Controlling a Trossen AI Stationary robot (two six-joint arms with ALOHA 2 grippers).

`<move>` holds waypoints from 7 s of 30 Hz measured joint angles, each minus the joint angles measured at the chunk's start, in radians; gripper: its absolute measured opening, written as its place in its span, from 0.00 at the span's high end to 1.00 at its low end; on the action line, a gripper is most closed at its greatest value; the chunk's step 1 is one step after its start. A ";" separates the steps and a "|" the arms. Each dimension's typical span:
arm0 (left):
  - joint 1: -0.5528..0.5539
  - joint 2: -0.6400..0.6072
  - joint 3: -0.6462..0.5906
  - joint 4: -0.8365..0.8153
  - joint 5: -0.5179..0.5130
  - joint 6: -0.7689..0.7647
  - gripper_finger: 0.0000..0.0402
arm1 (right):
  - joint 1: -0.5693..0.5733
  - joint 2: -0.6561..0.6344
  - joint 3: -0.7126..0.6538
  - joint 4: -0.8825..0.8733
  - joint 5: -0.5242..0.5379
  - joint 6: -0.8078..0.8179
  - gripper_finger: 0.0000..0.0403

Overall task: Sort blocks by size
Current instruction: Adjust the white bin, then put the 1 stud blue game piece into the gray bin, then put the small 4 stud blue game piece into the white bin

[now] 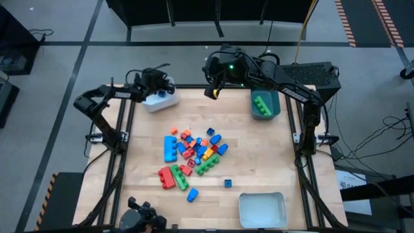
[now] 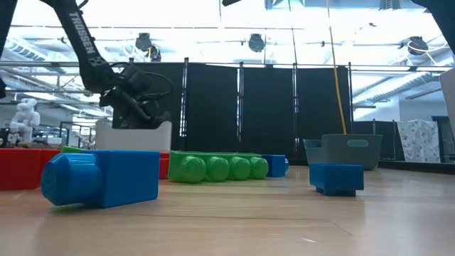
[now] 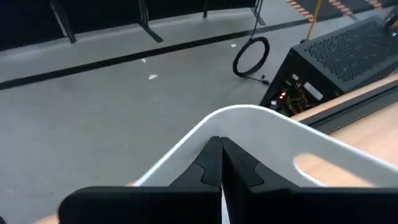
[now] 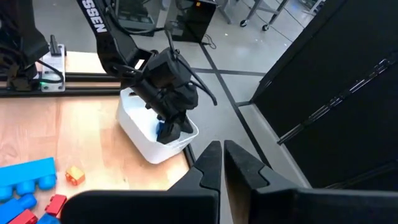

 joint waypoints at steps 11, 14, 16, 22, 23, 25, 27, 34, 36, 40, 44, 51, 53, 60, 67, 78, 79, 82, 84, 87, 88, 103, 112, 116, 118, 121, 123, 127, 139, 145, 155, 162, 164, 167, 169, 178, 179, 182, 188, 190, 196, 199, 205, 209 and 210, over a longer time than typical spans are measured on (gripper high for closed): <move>-0.045 -0.014 0.002 -0.018 0.083 -0.015 1.00 | 0.000 0.000 0.000 -0.001 0.000 0.001 1.00; -0.053 -0.057 0.001 -0.047 0.145 -0.030 1.00 | 0.000 0.000 0.000 -0.002 0.000 -0.004 1.00; -0.053 -0.105 0.001 -0.078 0.170 -0.039 0.99 | 0.000 0.000 0.000 -0.001 0.000 -0.010 1.00; -0.054 -0.329 0.001 -0.278 0.178 0.016 0.98 | 0.008 -0.015 0.002 -0.095 -0.031 -0.010 1.00; -0.054 -0.377 0.001 -0.327 0.180 0.021 0.98 | 0.011 -0.025 0.002 -0.166 -0.052 -0.006 1.00; -0.064 -0.476 0.001 -0.407 0.212 0.042 0.98 | 0.024 -0.034 0.002 -0.367 -0.084 0.043 1.00; -0.087 -0.574 0.001 -0.475 0.267 0.046 0.98 | 0.040 -0.033 0.002 -0.578 -0.099 0.134 1.00; -0.247 -0.892 0.001 -0.736 0.498 0.101 0.97 | 0.204 -0.133 -0.322 -0.590 -0.360 0.188 1.00; -0.304 -0.977 -0.001 -0.823 0.494 0.100 0.97 | 0.268 -0.182 -0.472 -0.550 -0.351 0.195 1.00; -0.413 -1.111 -0.034 -0.856 0.483 0.064 0.97 | 0.359 -0.240 -0.789 -0.289 -0.288 0.156 0.99; -0.487 -1.202 -0.064 -0.853 0.478 0.015 0.97 | 0.390 -0.241 -1.017 -0.036 -0.343 0.100 0.92; -0.545 -1.255 -0.117 -0.852 0.409 0.015 0.97 | 0.374 -0.141 -1.124 0.111 -0.240 0.011 0.59; -0.549 -1.251 -0.117 -0.848 0.395 0.015 0.97 | 0.360 -0.107 -1.112 0.109 -0.167 -0.016 0.49; -0.548 -1.249 -0.117 -0.849 0.384 0.013 0.97 | 0.334 -0.067 -1.072 0.128 -0.195 -0.072 0.31; -0.548 -1.249 -0.117 -0.852 0.381 0.025 0.97 | 0.327 -0.067 -1.072 0.181 -0.216 -0.147 0.33; -0.548 -1.249 -0.117 -0.917 0.371 0.040 0.97 | 0.294 0.062 -1.072 0.258 -0.266 -0.203 0.35; -0.548 -1.249 -0.117 -0.919 0.366 0.040 0.97 | 0.294 0.070 -1.072 0.262 -0.265 -0.210 0.35; -0.548 -1.249 -0.117 -0.920 0.350 0.041 0.97 | 0.294 0.093 -1.069 0.263 -0.274 -0.216 0.37; -0.548 -1.249 -0.117 -0.920 0.337 0.041 0.97 | 0.294 0.100 -1.069 0.261 -0.277 -0.198 0.43; -0.548 -1.249 -0.117 -0.920 0.319 0.041 0.97 | 0.296 0.097 -1.070 0.253 -0.276 -0.162 0.58; -0.548 -1.249 -0.117 -0.920 0.316 0.041 0.97 | 0.296 0.094 -1.070 0.250 -0.277 -0.150 0.64; -0.548 -1.249 -0.117 -0.923 0.305 0.043 0.97 | 0.383 -0.092 -1.074 0.180 -0.258 0.116 0.74; -0.548 -1.249 -0.117 -0.922 0.305 0.050 0.97 | 0.631 -0.249 -1.074 0.125 -0.267 0.522 0.74; -0.548 -1.249 -0.116 -0.920 0.305 0.063 0.97 | 0.752 -0.268 -1.072 0.110 -0.257 0.761 0.74; -0.548 -1.249 -0.116 -0.920 0.305 0.073 0.97 | 0.808 -0.268 -1.072 0.092 -0.240 0.878 0.74; -0.548 -1.249 -0.116 -0.920 0.305 0.073 0.97 | 0.882 -0.266 -1.072 0.093 -0.237 1.016 0.74; -0.548 -1.249 -0.116 -0.922 0.305 0.073 0.97 | 0.927 -0.264 -1.072 0.091 -0.234 1.108 0.74; -0.548 -1.249 -0.116 -0.922 0.305 0.073 0.97 | 0.990 -0.264 -1.072 0.074 -0.232 1.294 0.74; -0.548 -1.249 -0.116 -0.922 0.305 0.073 0.97 | 1.025 -0.264 -1.072 0.033 -0.350 1.562 0.30; -0.548 -1.249 -0.116 -0.919 0.304 0.073 0.97 | 0.998 -0.264 -1.072 0.037 -0.228 1.347 0.28; -0.548 -1.249 -0.116 -0.932 0.303 0.068 0.97 | 0.713 -0.251 -1.072 0.083 -0.068 0.840 0.32; -0.548 -1.249 -0.116 -0.970 0.303 0.070 0.97 | 0.651 -0.122 -1.072 0.166 -0.271 0.650 0.28; -0.548 -1.249 -0.116 -0.971 0.302 0.071 0.97 | 0.649 -0.077 -1.072 0.179 -0.300 0.644 0.27; -0.548 -1.249 -0.116 -0.971 0.301 0.073 0.97 | 0.647 -0.021 -1.072 0.195 -0.333 0.642 0.27; -0.548 -1.249 -0.116 -0.972 0.301 0.073 0.97 | 0.647 0.007 -1.072 0.212 -0.350 0.643 0.27; -0.548 -1.249 -0.116 -0.971 0.301 0.073 0.97 | 0.642 0.032 -1.073 0.287 -0.369 0.644 0.27; -0.548 -1.249 -0.116 -0.971 0.301 0.073 0.97 | 0.640 0.032 -1.073 0.287 -0.369 0.644 0.27; -0.548 -1.249 -0.116 -0.971 0.301 0.073 0.97 | 0.638 0.032 -1.073 0.286 -0.369 0.641 0.27; -0.548 -1.249 -0.116 -0.971 0.301 0.073 0.97 | 0.628 0.032 -1.044 0.245 -0.373 0.639 0.27; -0.548 -1.249 -0.116 -0.971 0.301 0.075 0.97 | 0.625 0.032 -1.040 0.245 -0.373 0.627 0.27; -0.548 -1.249 -0.116 -0.971 0.302 0.076 0.97 | 0.598 0.032 -1.040 0.245 -0.378 0.599 0.27; -0.548 -1.249 -0.116 -0.971 0.302 0.076 0.97 | 0.578 0.032 -1.040 0.245 -0.384 0.602 0.27; -0.548 -1.249 -0.116 -0.971 0.302 0.076 0.97 | 0.568 0.032 -1.040 0.252 -0.429 0.603 0.27; -0.548 -1.249 -0.116 -0.971 0.302 0.077 0.97 | 0.567 0.032 -1.040 0.249 -0.431 0.626 0.27; -0.548 -1.249 -0.116 -0.971 0.302 0.076 0.97 | 0.567 0.032 -1.040 0.250 -0.431 0.627 0.27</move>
